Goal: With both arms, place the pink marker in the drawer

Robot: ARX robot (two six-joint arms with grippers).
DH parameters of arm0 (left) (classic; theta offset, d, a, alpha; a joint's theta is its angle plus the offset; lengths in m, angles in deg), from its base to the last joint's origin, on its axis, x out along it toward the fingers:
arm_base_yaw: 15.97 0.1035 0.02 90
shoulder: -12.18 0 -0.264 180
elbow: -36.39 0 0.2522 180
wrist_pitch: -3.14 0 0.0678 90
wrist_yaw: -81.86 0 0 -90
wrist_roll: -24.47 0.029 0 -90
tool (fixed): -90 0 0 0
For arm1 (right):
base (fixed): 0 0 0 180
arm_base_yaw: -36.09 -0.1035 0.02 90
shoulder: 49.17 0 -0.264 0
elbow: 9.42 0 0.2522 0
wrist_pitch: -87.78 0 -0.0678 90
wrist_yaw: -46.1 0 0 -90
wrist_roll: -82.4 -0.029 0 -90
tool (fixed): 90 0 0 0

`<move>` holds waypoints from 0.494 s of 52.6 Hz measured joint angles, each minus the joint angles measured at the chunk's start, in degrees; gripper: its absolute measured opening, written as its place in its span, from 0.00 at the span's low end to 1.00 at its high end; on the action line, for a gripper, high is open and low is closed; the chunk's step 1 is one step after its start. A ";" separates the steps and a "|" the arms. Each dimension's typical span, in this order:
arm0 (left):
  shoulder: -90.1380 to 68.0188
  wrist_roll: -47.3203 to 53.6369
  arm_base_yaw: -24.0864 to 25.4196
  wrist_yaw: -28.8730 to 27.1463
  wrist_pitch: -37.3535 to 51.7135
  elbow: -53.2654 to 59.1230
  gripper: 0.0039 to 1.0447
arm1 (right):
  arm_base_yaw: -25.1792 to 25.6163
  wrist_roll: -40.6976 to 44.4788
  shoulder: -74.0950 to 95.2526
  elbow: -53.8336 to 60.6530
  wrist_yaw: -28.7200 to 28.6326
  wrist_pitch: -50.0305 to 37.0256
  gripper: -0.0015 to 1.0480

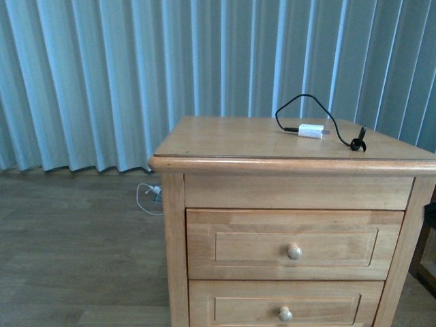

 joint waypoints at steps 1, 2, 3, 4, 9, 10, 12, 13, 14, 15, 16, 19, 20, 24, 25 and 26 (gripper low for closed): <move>0.00 0.00 0.00 0.00 0.00 0.00 0.95 | -0.07 -0.11 -0.61 0.00 0.13 0.00 0.92; 0.00 0.00 0.00 0.00 0.00 0.00 0.95 | -0.07 -0.20 -1.11 0.00 0.24 0.00 0.92; 0.00 0.00 0.00 0.00 0.00 0.00 0.95 | -0.07 -0.24 -1.42 0.00 0.35 -0.02 0.92; 0.00 0.00 0.00 0.00 0.00 0.00 0.95 | -0.07 -0.31 -1.53 0.00 0.39 0.00 0.92; 0.00 0.00 0.00 0.00 0.00 0.00 0.95 | -0.09 -0.35 -0.72 0.35 0.37 0.07 0.92; 0.00 0.00 0.00 0.00 0.00 0.00 0.95 | -0.37 0.48 -0.87 1.11 1.75 -1.53 0.91; 0.02 0.00 0.00 0.00 0.00 0.00 0.95 | -0.59 3.30 -1.81 4.52 6.29 -9.97 0.84; 0.02 0.00 0.00 0.00 0.00 0.00 0.95 | -0.42 5.64 -2.47 6.36 7.65 -14.27 0.81; 0.02 0.00 0.00 0.00 0.00 0.00 0.95 | -0.07 7.48 -3.23 8.17 8.39 -18.16 0.78; 0.02 0.00 0.00 -0.02 0.00 0.00 0.95 | 0.79 9.49 -4.46 10.58 8.39 -23.04 0.73; 0.02 0.00 0.00 0.00 0.00 0.00 0.95 | 1.44 10.84 -5.29 11.98 8.24 -25.57 0.69; 0.02 0.00 0.00 0.02 0.00 0.00 0.95 | 3.45 13.44 -7.61 14.86 6.97 -29.24 0.59; 0.02 0.00 0.00 0.00 0.00 0.00 0.95 | 4.15 14.03 -8.35 15.58 6.43 -29.51 0.56; 0.02 0.00 0.00 0.00 -0.02 0.00 0.95 | 6.23 15.45 -10.64 17.97 4.26 -29.70 0.44; 0.02 0.00 0.00 0.00 -0.02 0.00 0.95 | 6.78 15.67 -11.19 18.58 3.63 -29.70 0.40; 0.02 0.00 0.00 0.00 -0.02 0.00 0.95 | 7.30 15.85 -11.69 19.19 2.99 -29.70 0.37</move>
